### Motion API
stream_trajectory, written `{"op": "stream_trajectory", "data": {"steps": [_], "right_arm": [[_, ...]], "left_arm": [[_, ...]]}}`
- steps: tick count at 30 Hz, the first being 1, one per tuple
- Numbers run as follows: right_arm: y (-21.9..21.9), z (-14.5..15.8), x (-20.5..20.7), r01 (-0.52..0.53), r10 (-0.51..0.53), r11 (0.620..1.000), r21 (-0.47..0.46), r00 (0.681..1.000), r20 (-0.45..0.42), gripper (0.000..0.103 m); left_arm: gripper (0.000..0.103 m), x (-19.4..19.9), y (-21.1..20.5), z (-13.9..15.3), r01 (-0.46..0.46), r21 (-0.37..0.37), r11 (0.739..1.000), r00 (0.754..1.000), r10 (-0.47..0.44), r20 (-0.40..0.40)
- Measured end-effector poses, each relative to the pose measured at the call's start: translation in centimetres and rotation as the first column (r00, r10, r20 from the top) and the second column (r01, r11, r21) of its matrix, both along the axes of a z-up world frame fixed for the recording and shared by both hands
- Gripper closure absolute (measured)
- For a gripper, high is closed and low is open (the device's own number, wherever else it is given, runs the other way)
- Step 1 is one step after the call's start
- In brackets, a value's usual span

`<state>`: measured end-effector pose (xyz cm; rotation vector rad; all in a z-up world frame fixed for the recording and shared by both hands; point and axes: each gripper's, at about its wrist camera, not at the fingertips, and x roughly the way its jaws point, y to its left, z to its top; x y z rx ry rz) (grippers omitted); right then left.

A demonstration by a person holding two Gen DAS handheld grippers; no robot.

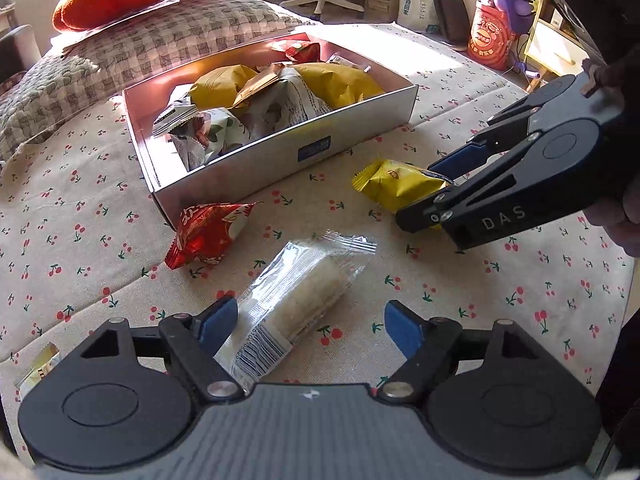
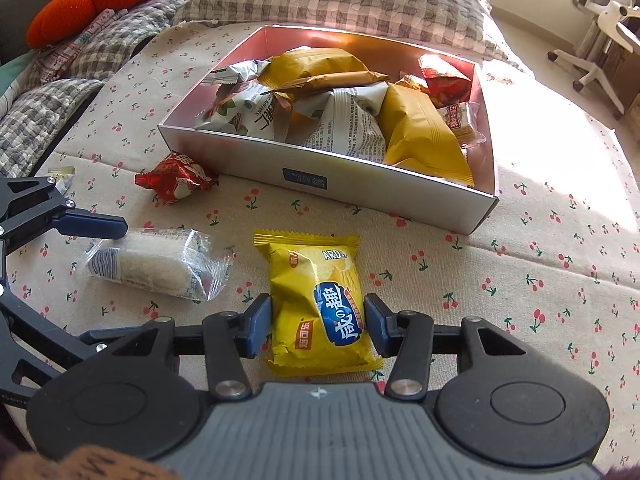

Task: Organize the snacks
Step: 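Grasp the clear rice cake with the left tool while the right tool grasps the yellow biscuit packet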

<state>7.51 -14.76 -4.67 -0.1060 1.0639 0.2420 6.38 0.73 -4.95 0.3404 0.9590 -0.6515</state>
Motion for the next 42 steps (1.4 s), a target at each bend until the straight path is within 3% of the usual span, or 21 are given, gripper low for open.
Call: {"op": "stream_trajectory", "data": {"steps": [7,10,12,16,23,32,42], "right_arm": [[-2.0,0.0,-0.2,0.038,-0.038,0.999,-0.012,0.999,-0.011,0.055],[-2.7,0.4,-0.3,0.05,-0.05,0.999,0.007,0.999,-0.004,0.05],[-3.3,0.9,-0.3,0.068,-0.068,0.997,0.033,0.998,0.009,0.037],[-4.1,1.1,0.1,0.089,-0.087,0.991,0.099,0.996,-0.024,0.035],[-3.4,-0.3,0.1,0.074,-0.068,0.994,0.074,0.994,-0.08,0.036],[-2.8,-0.7,-0.1,0.06,-0.058,0.998,0.028,0.996,-0.067,0.045],[-2.3,-0.6,-0.4,0.07,-0.07,0.998,0.008,0.997,-0.044,0.056]], "left_arm": [[0.019,-1.4,-0.3,0.5,0.058,-0.027,0.998,0.997,-0.06,-0.057],[0.019,-1.1,-0.5,1.0,0.007,-0.024,1.0,1.0,-0.007,0.01],[0.019,-0.6,-0.5,1.2,-0.022,-0.028,0.999,0.999,0.022,0.025],[0.022,0.4,-1.2,0.6,-0.061,-0.008,0.998,0.998,0.061,0.013],[0.035,0.9,-2.8,-1.0,-0.102,0.089,0.991,0.994,0.104,-0.018],[0.045,0.6,-3.2,-1.0,-0.226,0.082,0.971,0.971,0.231,-0.058],[0.058,0.4,-3.1,-0.6,-0.344,0.062,0.937,0.928,0.35,-0.126]]}}
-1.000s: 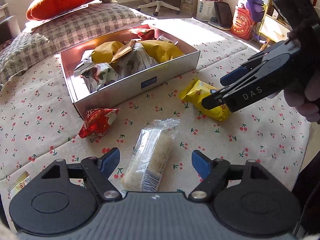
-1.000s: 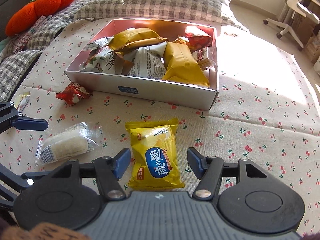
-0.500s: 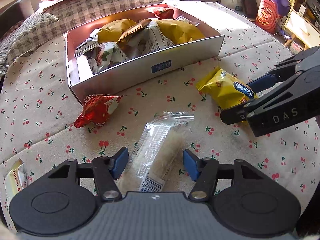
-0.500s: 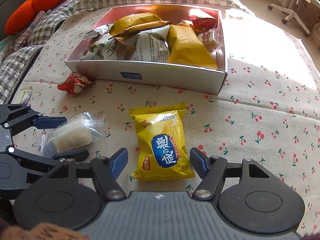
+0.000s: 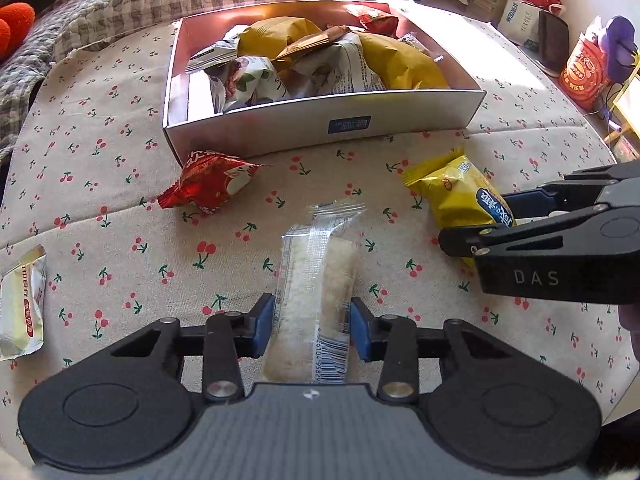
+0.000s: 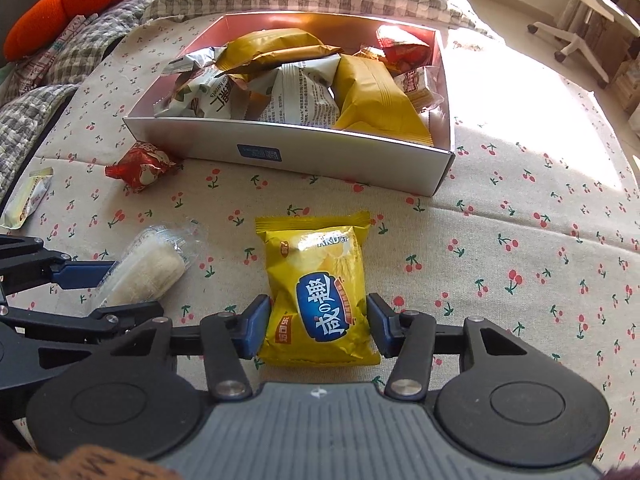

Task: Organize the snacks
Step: 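Grasp the clear rice cake with the left tool while the right tool grasps the yellow biscuit packet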

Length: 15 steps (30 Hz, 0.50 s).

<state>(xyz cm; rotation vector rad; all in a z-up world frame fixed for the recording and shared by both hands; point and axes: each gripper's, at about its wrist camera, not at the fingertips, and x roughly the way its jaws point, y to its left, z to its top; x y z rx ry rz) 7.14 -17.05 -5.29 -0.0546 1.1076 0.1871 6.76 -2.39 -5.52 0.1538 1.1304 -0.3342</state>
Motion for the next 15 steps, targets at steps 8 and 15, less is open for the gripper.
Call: {"op": "stream_trajectory", "data": {"steps": [8,15], "right_arm": [[0.5,0.45,-0.3,-0.015,0.015,1.0,0.014,1.0,0.006,0.061],[0.74,0.88,-0.45,-0.025,0.025,0.999,0.036,1.0,0.01,0.061]], "left_arm": [[0.066,-0.11,0.11,0.35,-0.034,-0.035,0.999,0.999,0.033,-0.019],[0.073,-0.16,0.13,0.82,-0.042,-0.054,0.998,0.999,0.041,-0.017]]}}
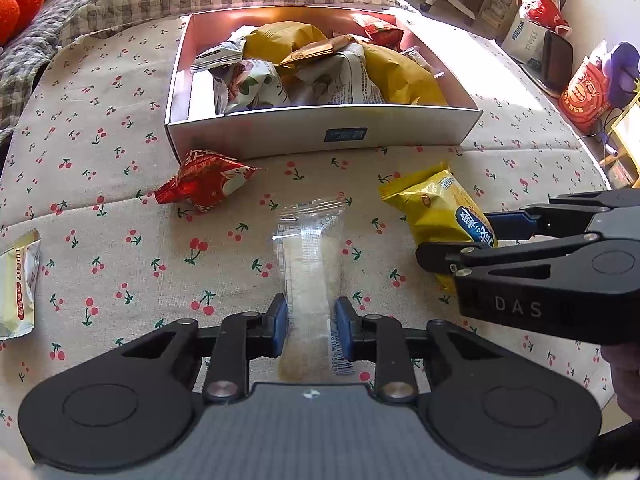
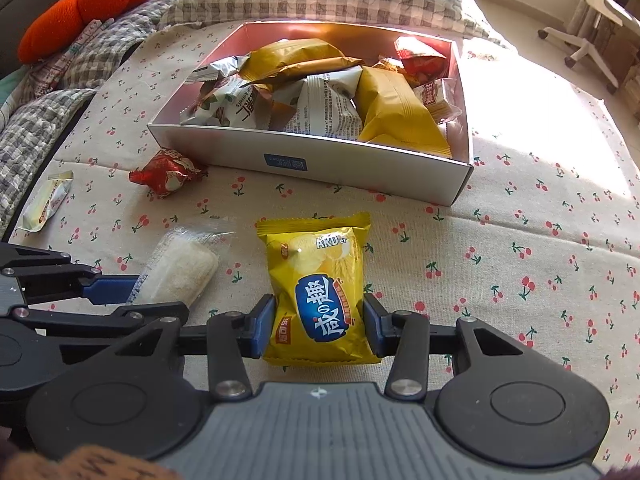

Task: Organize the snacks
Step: 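Grasp the clear rice cake with the left tool while the right tool grasps the yellow biscuit packet, then carry the rice cake and yellow biscuit packet over the box and lower them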

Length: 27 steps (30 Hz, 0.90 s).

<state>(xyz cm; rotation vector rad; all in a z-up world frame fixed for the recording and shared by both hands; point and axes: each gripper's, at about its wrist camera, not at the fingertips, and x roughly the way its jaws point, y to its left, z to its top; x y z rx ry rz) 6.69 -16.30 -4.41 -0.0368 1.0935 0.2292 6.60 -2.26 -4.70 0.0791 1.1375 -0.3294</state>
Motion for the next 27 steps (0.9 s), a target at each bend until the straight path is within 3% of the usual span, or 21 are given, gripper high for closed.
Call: {"op": "stream_trajectory", "data": {"steps": [19,27], "right_arm": [[-1.3,2.4,0.3,0.055,-0.059,0.994,0.092,0.998,0.038,0.061],[-1.5,3.9,1.3,0.073,-0.083,0.986,0.148,0.995,0.063,0.061]], "left_arm": [[0.078,0.4,0.5,3.1,-0.023,-0.083,0.996,0.998,0.028,0.056],[0.078,3.0,1.3,5.8,-0.103,-0.097,0.99,0.984,0.116,0.135]]}}
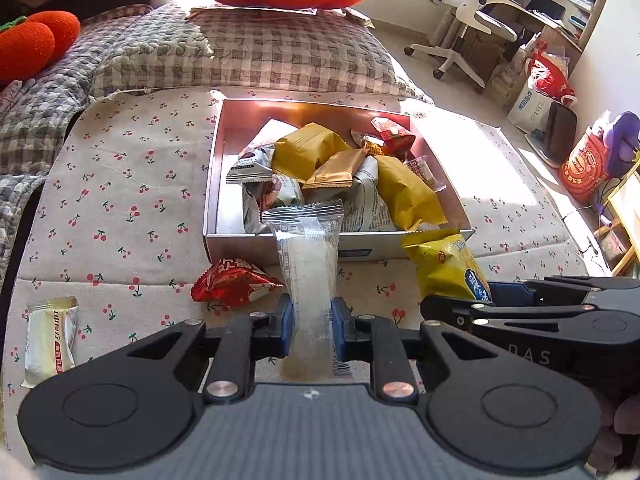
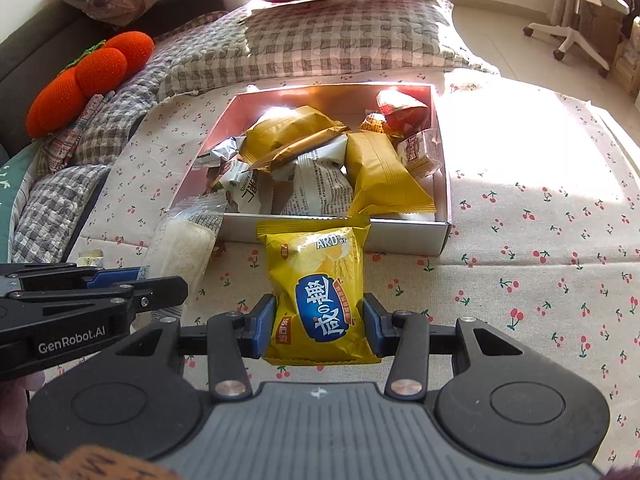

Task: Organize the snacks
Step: 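Carry the rice cake and yellow biscuit packet over the box and lower them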

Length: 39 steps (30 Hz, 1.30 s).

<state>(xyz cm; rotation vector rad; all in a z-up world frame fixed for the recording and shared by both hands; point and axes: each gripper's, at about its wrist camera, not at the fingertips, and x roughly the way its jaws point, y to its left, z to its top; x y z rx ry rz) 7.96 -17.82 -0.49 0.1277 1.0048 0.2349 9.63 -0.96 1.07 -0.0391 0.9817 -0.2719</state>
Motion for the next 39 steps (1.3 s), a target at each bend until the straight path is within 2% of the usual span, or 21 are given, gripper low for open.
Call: {"op": "stream_trajectory", "data": {"steps": [10,15,21,25,27,29,32,35,39], "right_arm": [[-1.1,1.2,2.2,0.051,-0.055,0.994,0.095,0.998,0.032,0.061],[-2.3,1.0,3.3,0.108,-0.11,0.984,0.14,0.994,0.004,0.061],[-2.4,0.9,4.0,0.116,-0.118,0.984,0.134,0.993,0.004,0.061],[-2.5,0.8,4.3,0.121,-0.123,0.983,0.135,0.992,0.002,0.061],[-2.5,0.8,4.5,0.12,-0.121,0.983,0.137,0.993,0.001,0.061],[-2.5,0.8,4.7,0.116,-0.118,0.984,0.137,0.993,0.007,0.061],[-2.4,0.8,5.1,0.114,-0.118,0.985,0.126,0.993,0.021,0.061],[-2.5,0.7,5.6,0.126,-0.131,0.985,0.114,0.991,0.038,0.061],[-2.8,0.6,6.5,0.149,-0.155,0.981,0.128,0.987,0.041,0.061]], "left_arm": [[0.078,7.1,-0.1,1.3,-0.092,0.061,0.994,0.995,0.089,0.051],[0.078,10.7,-0.4,1.1,-0.121,0.089,0.989,0.992,0.118,0.041],[0.078,14.0,-0.9,-0.2,-0.147,0.134,0.98,0.989,0.144,0.032],[0.077,14.9,-0.7,-0.9,-0.154,0.119,0.981,0.988,0.153,0.018],[0.072,14.6,-0.6,-0.9,-0.151,0.11,0.982,0.988,0.148,0.033],[0.051,14.1,-0.6,-0.9,-0.136,0.109,0.985,0.99,0.132,0.043],[0.04,12.9,-0.6,-0.6,-0.119,0.124,0.985,0.992,0.112,0.061],[0.029,11.2,-0.1,-0.2,-0.121,0.107,0.987,0.991,0.114,0.072],[0.022,9.2,0.5,0.0,-0.121,0.078,0.99,0.991,0.117,0.059]]}}
